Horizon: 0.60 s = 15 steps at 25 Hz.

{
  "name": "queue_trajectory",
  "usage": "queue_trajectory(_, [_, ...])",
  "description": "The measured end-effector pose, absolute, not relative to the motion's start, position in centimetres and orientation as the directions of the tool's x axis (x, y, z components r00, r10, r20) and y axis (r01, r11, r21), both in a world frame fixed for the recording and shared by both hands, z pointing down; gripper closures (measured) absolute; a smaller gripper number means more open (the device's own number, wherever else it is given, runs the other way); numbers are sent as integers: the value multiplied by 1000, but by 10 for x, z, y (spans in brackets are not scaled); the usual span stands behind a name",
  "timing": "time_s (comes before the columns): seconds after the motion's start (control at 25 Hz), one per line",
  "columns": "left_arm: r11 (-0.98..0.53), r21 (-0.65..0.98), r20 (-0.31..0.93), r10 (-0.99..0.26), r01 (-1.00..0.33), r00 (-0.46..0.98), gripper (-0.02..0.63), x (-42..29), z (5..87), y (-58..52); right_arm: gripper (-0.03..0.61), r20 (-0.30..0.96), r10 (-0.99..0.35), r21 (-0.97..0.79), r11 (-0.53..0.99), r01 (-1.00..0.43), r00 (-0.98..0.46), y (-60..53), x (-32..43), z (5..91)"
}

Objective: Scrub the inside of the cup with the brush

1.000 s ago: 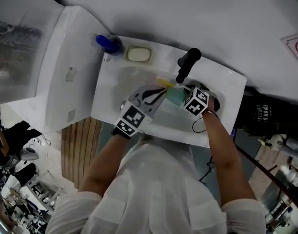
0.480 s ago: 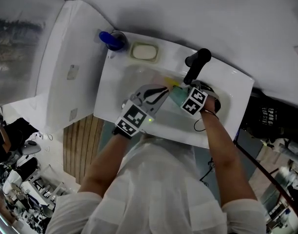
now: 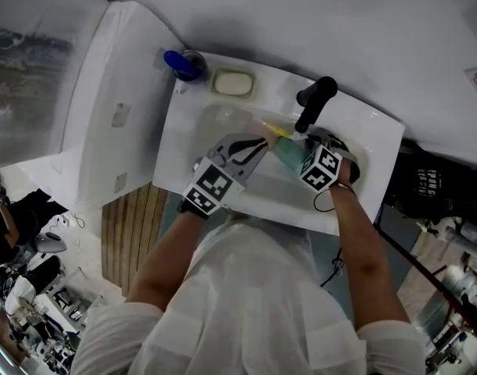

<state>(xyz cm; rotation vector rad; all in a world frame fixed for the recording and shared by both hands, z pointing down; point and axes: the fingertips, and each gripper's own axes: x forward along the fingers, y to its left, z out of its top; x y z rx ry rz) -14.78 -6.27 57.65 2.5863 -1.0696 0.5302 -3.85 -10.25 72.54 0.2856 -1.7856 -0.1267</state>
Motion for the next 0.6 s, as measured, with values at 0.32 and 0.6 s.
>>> queue_trajectory(0.32, [-652, 148, 489, -606, -744, 628, 592, -155, 583, -53, 543, 865, -376, 323, 924, -203, -332, -91, -23, 667])
queue_trajectory(0.6, [-579, 301, 531, -559, -758, 637, 589, -141, 595, -40, 543, 820, -433, 348, 897, -274, -376, -73, -4, 636])
